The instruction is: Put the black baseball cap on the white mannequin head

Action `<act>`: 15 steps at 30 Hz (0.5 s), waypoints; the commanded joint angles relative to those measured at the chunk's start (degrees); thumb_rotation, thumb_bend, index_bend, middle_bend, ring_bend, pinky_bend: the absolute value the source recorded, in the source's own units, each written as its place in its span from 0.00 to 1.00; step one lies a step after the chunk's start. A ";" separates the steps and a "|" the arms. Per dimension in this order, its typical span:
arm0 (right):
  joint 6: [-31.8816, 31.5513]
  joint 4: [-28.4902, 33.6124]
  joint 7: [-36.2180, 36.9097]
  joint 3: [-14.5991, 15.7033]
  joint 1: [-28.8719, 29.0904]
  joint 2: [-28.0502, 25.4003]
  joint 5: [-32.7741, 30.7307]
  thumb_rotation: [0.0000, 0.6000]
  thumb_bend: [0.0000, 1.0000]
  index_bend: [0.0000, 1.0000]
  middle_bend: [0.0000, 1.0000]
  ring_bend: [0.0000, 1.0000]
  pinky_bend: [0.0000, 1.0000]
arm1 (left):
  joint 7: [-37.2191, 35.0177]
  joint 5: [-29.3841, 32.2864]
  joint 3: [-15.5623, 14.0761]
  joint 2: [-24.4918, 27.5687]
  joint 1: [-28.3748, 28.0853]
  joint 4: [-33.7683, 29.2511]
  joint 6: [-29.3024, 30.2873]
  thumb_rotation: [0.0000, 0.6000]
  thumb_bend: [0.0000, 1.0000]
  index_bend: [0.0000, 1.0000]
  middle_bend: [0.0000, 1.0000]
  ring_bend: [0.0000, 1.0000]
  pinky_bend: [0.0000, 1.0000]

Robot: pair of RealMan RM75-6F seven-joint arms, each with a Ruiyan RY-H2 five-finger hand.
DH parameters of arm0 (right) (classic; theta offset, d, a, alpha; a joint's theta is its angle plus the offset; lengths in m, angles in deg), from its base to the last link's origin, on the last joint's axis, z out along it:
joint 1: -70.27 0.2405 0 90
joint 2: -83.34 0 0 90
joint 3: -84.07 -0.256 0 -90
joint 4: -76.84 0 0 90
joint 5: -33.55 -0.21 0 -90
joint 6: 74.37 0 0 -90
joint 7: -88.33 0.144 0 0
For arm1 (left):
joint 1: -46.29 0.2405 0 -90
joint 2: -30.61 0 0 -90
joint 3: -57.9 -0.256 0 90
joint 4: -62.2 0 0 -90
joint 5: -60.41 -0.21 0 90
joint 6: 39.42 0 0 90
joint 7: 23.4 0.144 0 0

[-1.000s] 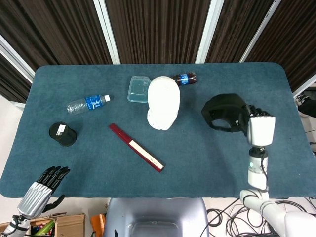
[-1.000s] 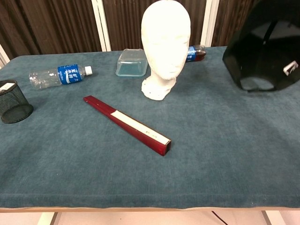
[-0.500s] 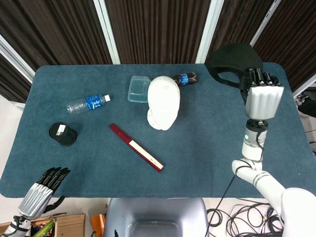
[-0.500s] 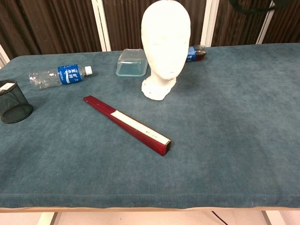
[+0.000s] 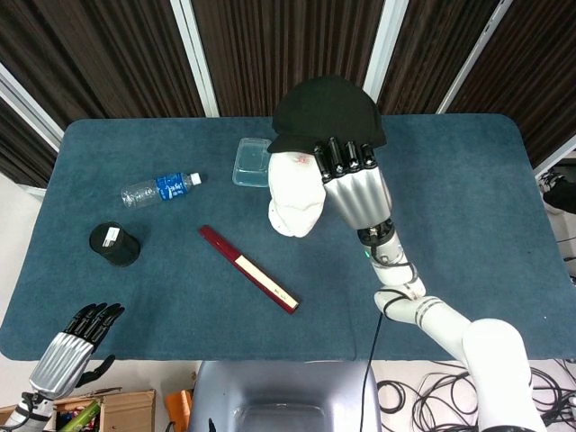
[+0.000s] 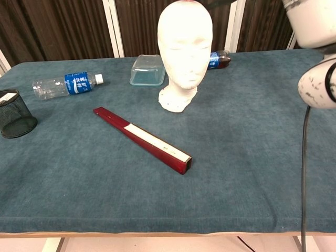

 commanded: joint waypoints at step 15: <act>-2.67 -6.98 6.03 9.43 -3.02 5.30 4.08 1.00 0.41 1.00 0.72 0.74 0.92 | -0.89 -0.37 0.14 -0.54 -0.01 1.00 -0.06 1.00 0.32 0.00 0.11 0.09 0.13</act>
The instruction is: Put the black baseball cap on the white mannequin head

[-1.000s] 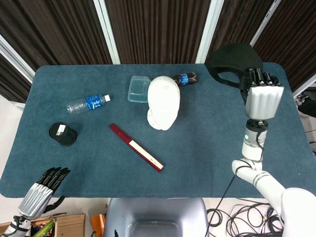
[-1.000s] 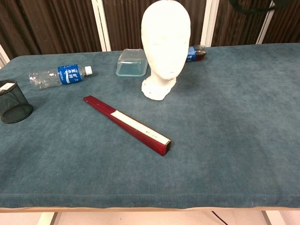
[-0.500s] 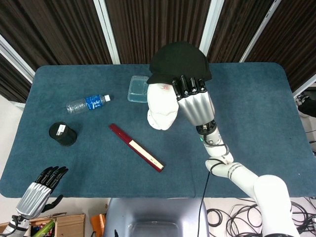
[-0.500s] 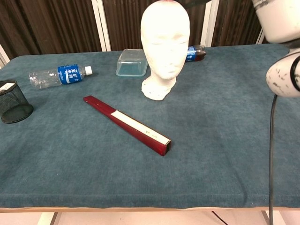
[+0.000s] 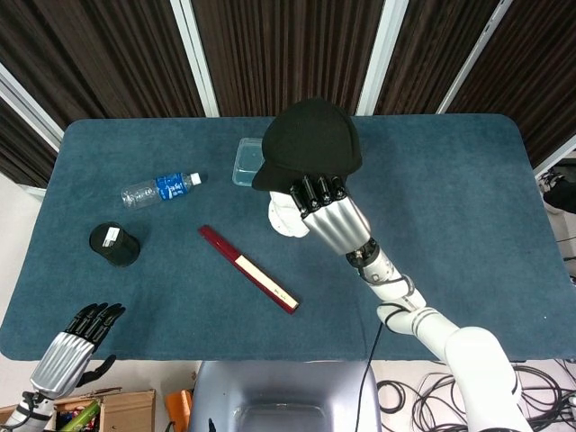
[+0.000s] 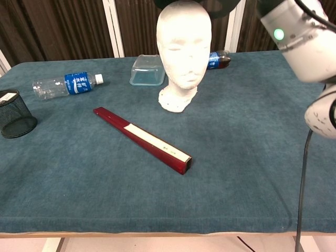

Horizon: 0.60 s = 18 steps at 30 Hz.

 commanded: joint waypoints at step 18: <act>-1.36 -10.05 9.15 6.09 -6.74 6.34 0.31 1.00 0.41 1.00 0.73 0.75 0.92 | -0.42 0.52 -0.05 -0.32 -0.12 0.43 -1.37 1.00 0.32 0.00 0.12 0.09 0.13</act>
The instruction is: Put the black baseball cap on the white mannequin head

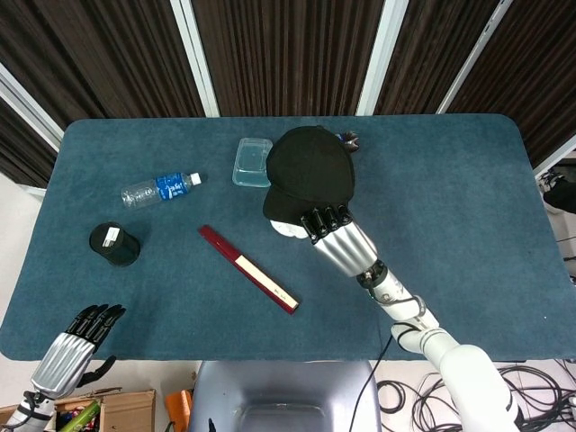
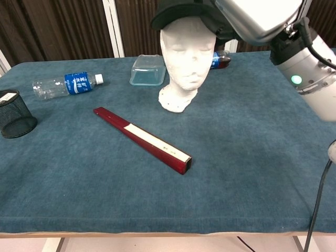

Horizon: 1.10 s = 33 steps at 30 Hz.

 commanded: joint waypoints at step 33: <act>-4.62 53.61 -13.26 15.31 -33.34 -28.45 -6.65 1.00 0.14 0.00 0.00 0.00 0.17 | -2.62 2.83 2.45 1.38 1.72 -0.81 4.11 1.00 0.33 0.00 0.11 0.09 0.13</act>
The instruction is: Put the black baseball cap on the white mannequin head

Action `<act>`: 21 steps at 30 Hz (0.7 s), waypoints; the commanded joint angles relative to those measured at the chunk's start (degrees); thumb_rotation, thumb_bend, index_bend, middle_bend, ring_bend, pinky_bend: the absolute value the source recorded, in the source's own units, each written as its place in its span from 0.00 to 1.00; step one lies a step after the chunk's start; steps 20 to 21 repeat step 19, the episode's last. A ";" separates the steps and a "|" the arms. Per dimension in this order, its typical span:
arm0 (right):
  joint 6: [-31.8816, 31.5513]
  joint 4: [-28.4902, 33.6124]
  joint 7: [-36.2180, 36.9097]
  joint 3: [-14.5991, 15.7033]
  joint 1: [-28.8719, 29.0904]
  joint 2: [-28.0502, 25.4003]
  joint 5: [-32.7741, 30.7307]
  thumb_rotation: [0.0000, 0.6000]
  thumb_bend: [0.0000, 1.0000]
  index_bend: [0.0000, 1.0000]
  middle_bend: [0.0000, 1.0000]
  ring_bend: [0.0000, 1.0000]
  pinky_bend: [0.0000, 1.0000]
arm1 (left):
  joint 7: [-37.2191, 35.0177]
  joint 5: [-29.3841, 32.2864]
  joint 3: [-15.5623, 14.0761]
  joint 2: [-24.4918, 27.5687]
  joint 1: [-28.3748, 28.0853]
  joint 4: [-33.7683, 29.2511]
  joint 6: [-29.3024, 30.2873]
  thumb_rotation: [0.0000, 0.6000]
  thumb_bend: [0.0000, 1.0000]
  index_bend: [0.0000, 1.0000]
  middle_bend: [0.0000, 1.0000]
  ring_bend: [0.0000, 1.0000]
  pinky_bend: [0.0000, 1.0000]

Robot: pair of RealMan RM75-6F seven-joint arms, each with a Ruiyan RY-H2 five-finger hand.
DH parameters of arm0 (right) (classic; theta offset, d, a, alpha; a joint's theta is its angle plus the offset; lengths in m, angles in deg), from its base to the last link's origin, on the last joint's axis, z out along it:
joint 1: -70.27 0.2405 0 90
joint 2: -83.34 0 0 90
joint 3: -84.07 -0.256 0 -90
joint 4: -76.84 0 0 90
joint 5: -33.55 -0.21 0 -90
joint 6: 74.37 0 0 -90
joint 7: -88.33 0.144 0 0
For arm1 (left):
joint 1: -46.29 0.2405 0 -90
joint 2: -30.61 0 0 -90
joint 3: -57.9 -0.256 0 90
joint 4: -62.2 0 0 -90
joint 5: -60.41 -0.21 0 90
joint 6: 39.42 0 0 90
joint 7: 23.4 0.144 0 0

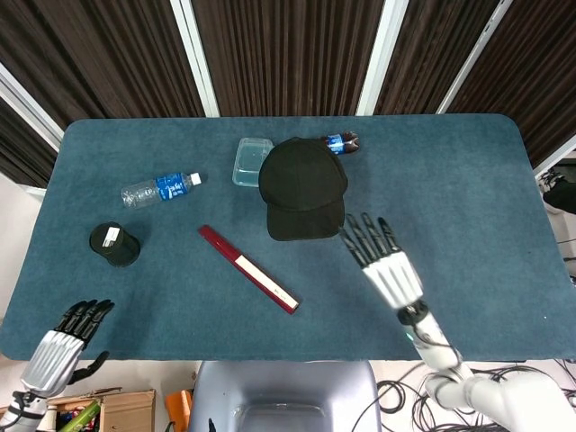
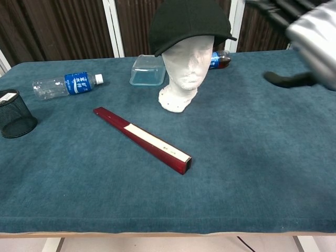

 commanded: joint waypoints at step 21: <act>-3.27 30.10 11.89 7.92 -31.83 -28.40 -13.00 1.00 0.14 0.00 0.00 0.00 0.12 | 5.91 -1.41 0.47 4.10 0.35 -10.06 0.25 1.00 0.34 0.00 0.06 0.03 0.07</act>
